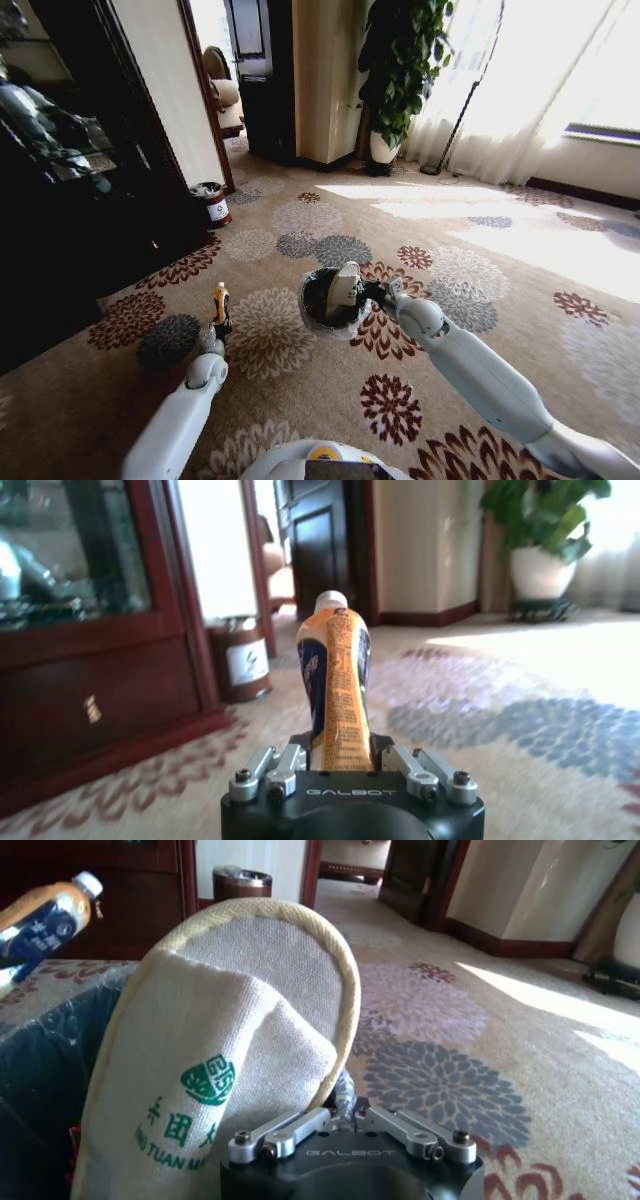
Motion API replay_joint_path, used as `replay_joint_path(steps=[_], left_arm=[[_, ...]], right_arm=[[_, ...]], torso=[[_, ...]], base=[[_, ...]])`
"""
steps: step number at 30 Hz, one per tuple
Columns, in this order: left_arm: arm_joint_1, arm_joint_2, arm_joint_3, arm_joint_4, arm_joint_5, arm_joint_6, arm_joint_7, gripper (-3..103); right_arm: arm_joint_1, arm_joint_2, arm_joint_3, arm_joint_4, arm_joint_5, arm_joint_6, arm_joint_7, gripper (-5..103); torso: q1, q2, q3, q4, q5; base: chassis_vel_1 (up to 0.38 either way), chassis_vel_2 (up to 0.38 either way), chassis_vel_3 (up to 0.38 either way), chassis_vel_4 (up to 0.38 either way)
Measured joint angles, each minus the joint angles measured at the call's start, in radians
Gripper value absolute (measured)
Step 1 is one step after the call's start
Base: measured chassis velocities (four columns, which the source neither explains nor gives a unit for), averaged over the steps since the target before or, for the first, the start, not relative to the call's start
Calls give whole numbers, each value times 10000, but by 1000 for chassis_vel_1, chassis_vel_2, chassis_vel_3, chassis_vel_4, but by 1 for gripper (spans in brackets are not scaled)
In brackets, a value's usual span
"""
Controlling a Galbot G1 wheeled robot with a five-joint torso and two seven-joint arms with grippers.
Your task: Pick up the trash from the ground and place it into the trash bin.
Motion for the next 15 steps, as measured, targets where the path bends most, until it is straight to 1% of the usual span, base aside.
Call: replay_joint_path(steps=[2, 3, 4, 5, 6, 7, 8, 10, 12, 13, 15], left_arm=[[-266, 250, 446, -1013, 73, 143, 304, 34], [-266, 250, 446, -1013, 73, 143, 304, 34], [-563, 321, 848, -1613, 57, 324, 408, 34], [-563, 321, 848, -1613, 57, 324, 408, 34], [-793, 328, 1200, -2001, -12, 440, 409, 34], [-1086, 338, 1810, -2502, -169, 594, 321, 34], [-1086, 338, 1810, -2502, -169, 594, 321, 34], [-1332, 386, 2749, -3177, -369, 694, 246, 34], [-1285, 472, 3471, -3702, -430, 745, 242, 34], [-1285, 472, 3471, -3702, -430, 745, 242, 34], [-1023, 474, 4024, -3927, -394, 773, 230, 34]], right_arm=[[58, 47, -161, -3, 6, -72, -2, 1], [58, 47, -161, -3, 6, -72, -2, 1], [121, 102, -255, -4, 35, -131, -1, 1], [121, 102, -255, -4, 35, -131, -1, 1], [181, 146, -338, -19, 58, -153, -3, 1], [258, 168, -442, -63, 83, -158, -3, 1], [258, 168, -442, -63, 83, -158, -3, 1], [334, 131, -581, -131, 116, -163, -4, 1], [377, 88, -642, -203, 215, -199, -3, 1], [377, 88, -642, -203, 215, -199, -3, 1], [446, 88, -647, -286, 347, -220, -2, 1]], torso=[[0, 1, -1, -2, 3], [0, 1, -1, -2, 3], [0, 0, 0, -2, 2], [0, 0, 0, -2, 2], [0, 0, 0, -1, 1], [0, 0, -1, -1, 4], [0, 0, -1, -1, 4], [0, 0, 0, -2, 2], [0, 0, -1, -5, 4], [0, 0, -1, -5, 4], [0, 1, -1, -4, 4]], base=[[0, 0, 0, 0], [0, 0, 0, 0], [0, 0, 0, 0], [0, 0, 0, 0], [0, 0, 0, 0], [0, 0, 0, 0], [0, 0, 0, 0], [0, 0, 0, 0], [0, 0, 0, 0], [0, 0, 0, 0], [0, 0, 0, 0]])
